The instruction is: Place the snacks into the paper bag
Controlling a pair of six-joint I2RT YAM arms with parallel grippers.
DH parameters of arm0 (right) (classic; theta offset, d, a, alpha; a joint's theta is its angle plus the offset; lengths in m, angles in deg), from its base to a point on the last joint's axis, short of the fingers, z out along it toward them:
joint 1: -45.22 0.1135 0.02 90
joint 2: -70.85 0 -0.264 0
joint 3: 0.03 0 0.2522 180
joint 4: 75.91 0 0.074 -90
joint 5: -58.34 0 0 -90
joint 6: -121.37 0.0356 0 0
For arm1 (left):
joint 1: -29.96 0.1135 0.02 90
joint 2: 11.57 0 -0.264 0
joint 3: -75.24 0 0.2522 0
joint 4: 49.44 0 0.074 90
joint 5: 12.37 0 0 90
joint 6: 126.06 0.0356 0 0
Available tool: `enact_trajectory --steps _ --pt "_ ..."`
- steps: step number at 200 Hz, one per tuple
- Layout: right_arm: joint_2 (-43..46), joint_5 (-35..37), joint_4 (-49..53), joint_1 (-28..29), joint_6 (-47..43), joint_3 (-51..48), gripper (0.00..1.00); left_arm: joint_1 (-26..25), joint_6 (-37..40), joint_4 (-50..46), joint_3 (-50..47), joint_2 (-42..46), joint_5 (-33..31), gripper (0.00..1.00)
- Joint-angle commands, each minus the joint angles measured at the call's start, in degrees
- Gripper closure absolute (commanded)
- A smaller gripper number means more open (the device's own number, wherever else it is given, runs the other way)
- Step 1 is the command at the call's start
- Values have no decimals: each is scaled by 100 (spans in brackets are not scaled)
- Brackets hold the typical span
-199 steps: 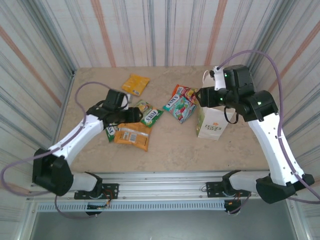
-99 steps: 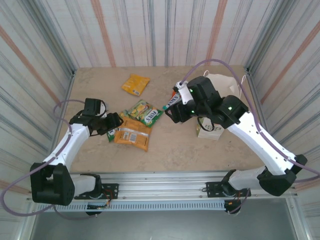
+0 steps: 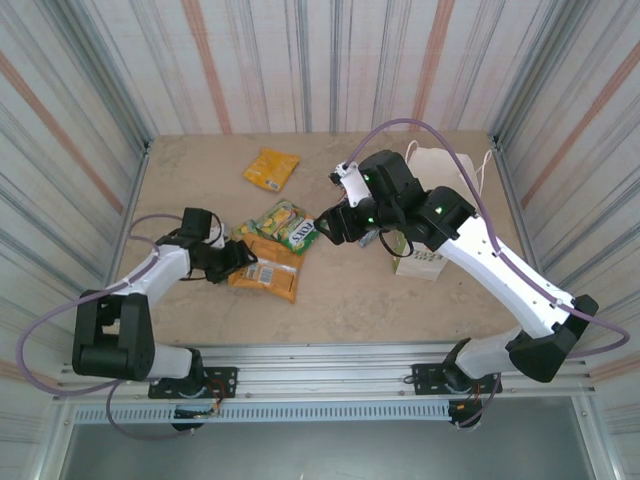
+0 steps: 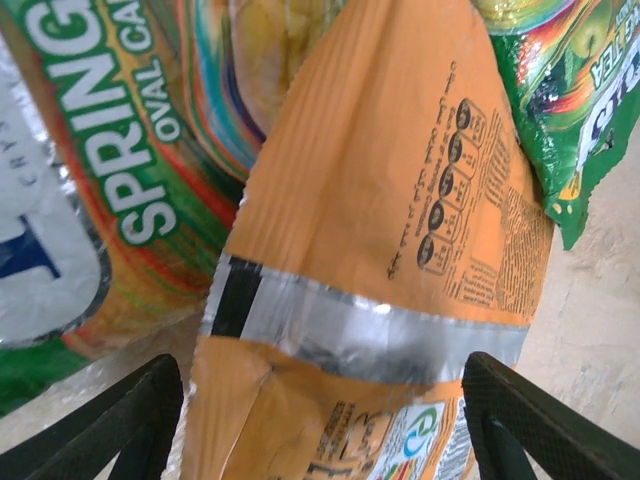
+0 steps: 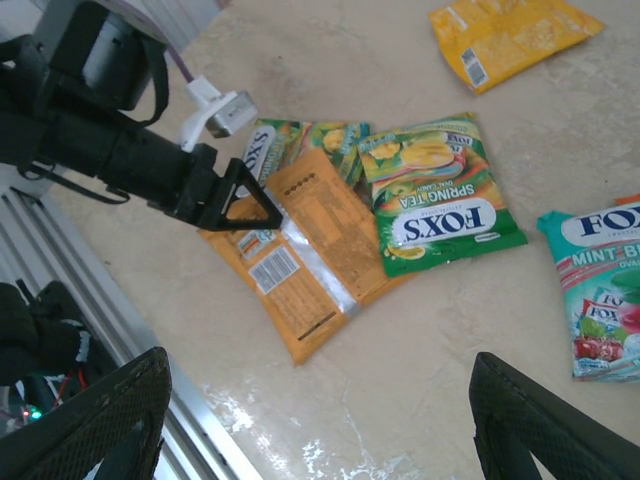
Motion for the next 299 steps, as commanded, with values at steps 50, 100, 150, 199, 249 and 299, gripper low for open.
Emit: enact_trajectory --steps 50,100,150,199,249,299 --pt "9 -236 -152 29 -70 -138 21 -311 149 719 -124 -497 398 48" --pt "86 -263 -216 -50 -28 -265 22 -354 386 719 -76 -202 430 79" --pt "291 -247 -263 -205 2 -413 22 -387 1413 297 159 575 506 91" --pt "355 -297 -102 -340 -298 -456 22 -495 2826 -41 538 1213 1402 100" --pt "619 -241 -464 -313 -1570 -998 20 -1018 4596 -208 932 1853 2081 100" --pt "577 -1182 -652 -469 -2551 -1077 18 -1177 5230 -118 1267 2058 3084 100"
